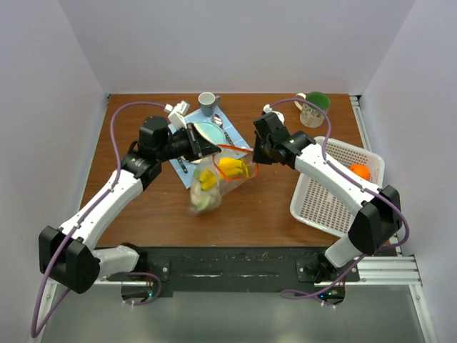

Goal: Place the food in the zip-top bag and seal the zipper
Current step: Adjust the zipper food storage bag at the center of the board, then adjust the fake fruit in the zipper food storage bag.

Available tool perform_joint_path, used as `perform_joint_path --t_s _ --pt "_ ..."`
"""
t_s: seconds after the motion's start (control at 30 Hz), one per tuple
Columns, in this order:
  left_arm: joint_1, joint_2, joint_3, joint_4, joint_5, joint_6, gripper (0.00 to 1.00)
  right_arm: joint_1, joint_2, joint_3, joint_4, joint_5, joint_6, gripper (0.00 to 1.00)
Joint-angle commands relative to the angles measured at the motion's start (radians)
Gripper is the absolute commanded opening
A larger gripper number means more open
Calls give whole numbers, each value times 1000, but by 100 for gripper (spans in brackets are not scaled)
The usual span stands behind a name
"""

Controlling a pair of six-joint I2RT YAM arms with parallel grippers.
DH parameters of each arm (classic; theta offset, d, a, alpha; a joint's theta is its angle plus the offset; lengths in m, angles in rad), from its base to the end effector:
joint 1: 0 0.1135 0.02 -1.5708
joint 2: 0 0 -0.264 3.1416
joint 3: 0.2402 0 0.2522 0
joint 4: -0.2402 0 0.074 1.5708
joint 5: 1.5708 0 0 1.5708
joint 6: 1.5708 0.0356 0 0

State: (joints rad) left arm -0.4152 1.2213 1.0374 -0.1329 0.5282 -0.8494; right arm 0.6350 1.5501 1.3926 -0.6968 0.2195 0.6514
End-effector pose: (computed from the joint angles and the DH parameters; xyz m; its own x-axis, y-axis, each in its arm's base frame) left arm 0.2498 -0.1297 0.3431 -0.7789 -0.3654 -0.5097 0.3055 0.4887 -0.8172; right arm 0.2761 0.1938 0.3163 -0.7640 0.1721 -0.6218 -0.0007 0.9635 0.2676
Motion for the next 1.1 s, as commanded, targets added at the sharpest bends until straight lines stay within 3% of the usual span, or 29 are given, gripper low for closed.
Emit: perform_joint_path --t_s 0.0,0.2,0.33,0.53,0.7,1.07 --pt "6 -32 -60 157 62 -42 0 8 -76 9 10 3 -27 8" --pt "3 -46 -106 161 87 -30 0 37 -128 -35 57 -48 -73 21" --pt "3 -46 -111 161 95 -25 0 74 -162 -26 2 64 -78 34" --pt "3 -43 -106 174 101 -36 0 132 -232 -56 80 55 -177 34" --pt "3 -29 -100 179 107 -36 0 204 -158 -61 60 116 -196 34" --pt "3 -25 -97 176 116 -30 0 221 -56 -52 28 271 -184 35"
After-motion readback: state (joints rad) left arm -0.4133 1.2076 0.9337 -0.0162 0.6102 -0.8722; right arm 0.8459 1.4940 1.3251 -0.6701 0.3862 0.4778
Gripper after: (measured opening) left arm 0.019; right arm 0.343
